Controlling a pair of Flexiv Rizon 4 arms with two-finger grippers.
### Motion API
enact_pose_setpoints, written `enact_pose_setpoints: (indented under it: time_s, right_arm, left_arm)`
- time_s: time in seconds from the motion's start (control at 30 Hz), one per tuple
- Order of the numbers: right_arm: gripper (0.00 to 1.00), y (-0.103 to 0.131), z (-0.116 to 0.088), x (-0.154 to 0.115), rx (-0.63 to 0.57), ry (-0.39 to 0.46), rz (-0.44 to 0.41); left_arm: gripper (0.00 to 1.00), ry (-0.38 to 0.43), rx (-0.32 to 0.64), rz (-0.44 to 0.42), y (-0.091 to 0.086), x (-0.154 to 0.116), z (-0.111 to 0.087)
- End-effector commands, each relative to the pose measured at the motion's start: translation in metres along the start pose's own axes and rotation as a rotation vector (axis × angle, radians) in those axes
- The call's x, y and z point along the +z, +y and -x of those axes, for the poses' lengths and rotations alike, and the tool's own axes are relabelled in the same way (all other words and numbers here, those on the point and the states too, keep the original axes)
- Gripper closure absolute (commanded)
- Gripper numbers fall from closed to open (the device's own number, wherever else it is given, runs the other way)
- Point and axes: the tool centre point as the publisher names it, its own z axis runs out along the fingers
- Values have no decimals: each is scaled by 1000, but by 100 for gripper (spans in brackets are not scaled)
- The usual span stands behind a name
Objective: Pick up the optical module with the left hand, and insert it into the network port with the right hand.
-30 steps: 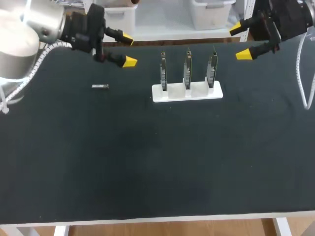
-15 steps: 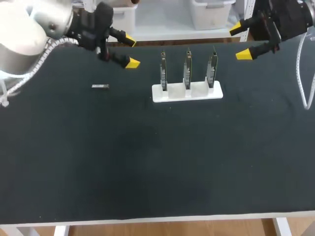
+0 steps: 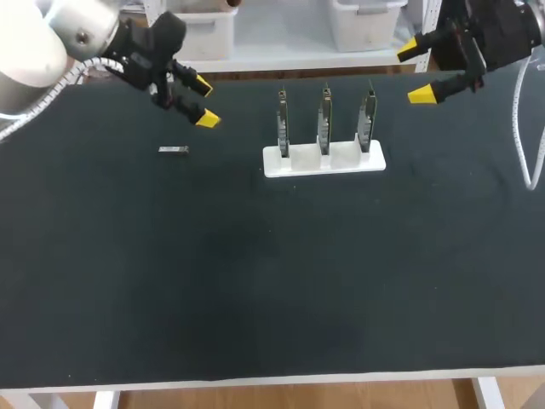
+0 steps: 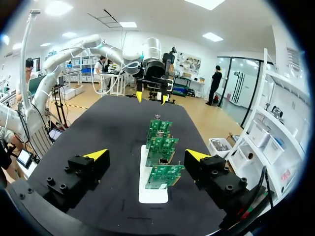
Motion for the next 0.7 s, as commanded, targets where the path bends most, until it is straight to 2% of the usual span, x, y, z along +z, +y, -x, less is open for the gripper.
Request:
enact_pose_setpoints:
  time_s: [0.03,0.1,0.23,0.7]
  right_arm:
    - [0,2,1,0,0,2,-4]
    - [0,2,1,0,0,2,-4]
    - [0,2,1,0,0,2,-4]
    - [0,2,1,0,0,2,-4]
  left_arm:
    - [0,-27,-18,19,-10,1,-15]
    - [0,-34,-37,23,-11,1,-23]
    - [0,-109,-92,29,-12,0,-39]
    - [0,-109,-92,29,-12,0,-39]
